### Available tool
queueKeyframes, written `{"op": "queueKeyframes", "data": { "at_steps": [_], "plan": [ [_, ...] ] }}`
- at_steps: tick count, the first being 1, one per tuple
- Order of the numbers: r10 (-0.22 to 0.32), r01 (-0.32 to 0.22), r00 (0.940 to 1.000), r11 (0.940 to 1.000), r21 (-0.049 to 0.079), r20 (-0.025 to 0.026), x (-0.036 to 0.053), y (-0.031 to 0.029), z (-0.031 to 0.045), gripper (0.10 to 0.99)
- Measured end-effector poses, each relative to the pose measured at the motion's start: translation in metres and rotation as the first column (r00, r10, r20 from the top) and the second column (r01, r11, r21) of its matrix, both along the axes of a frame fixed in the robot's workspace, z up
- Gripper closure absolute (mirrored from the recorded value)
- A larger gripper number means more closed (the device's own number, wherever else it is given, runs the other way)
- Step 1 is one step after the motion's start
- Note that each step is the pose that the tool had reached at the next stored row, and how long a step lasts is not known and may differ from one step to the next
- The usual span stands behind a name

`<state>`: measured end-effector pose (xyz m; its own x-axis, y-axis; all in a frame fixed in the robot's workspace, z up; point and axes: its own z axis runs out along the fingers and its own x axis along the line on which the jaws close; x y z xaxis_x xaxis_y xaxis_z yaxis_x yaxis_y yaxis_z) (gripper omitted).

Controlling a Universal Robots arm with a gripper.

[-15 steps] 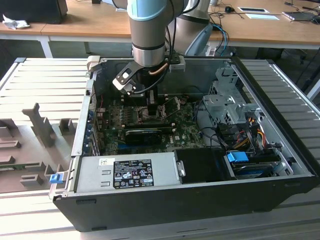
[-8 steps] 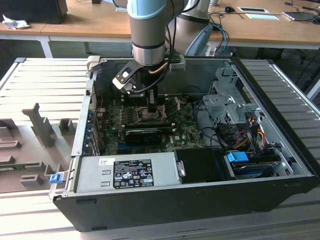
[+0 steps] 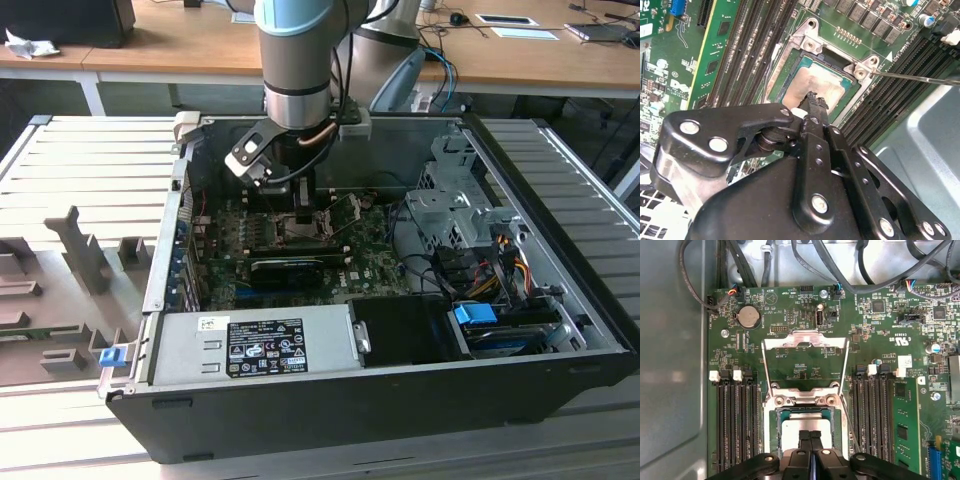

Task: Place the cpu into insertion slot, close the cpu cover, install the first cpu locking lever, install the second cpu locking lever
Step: 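Place the cpu into insertion slot, then close the cpu cover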

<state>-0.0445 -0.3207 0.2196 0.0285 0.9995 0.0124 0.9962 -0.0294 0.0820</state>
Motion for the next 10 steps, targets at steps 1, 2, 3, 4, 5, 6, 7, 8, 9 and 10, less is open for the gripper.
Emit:
{"op": "queueKeyframes", "data": {
  "at_steps": [1,2,3,4,5,6,7,8,9,10],
  "plan": [
    [0.0,0.0,1.0,1.0,0.0,-0.0001,0.0,0.0,0.0007,0.98],
    [0.0,0.0,1.0,1.0,0.0,0.0,0.0,0.0,0.0012,0.98],
    [0.0,0.0,1.0,1.0,0.0,0.0,0.0,0.0,0.0024,0.98],
    [0.0,0.0,1.0,1.0,-0.001,0.0,0.0,0.0,0.0033,0.98],
    [0.0,0.0,1.0,1.0,-0.001,0.0,0.0,0.0,0.0049,0.98],
    [0.0,0.0,1.0,1.0,-0.001,-0.0007,0.0005,0.0001,0.0053,0.98],
    [0.0,0.0,0.9999,1.0,-0.001,-0.0119,0.0055,0.0,0.0055,0.98],
    [0.0,0.0,0.9999,1.0,-0.001,-0.0167,0.0077,0.0,0.0054,0.98],
    [0.0,0.0,0.9998,1.0,-0.001,-0.0183,0.0081,0.0,0.0055,0.98],
    [0.0,0.0,0.9998,1.0,-0.002,-0.0197,0.0084,0.0,0.0058,0.98]
  ]
}}
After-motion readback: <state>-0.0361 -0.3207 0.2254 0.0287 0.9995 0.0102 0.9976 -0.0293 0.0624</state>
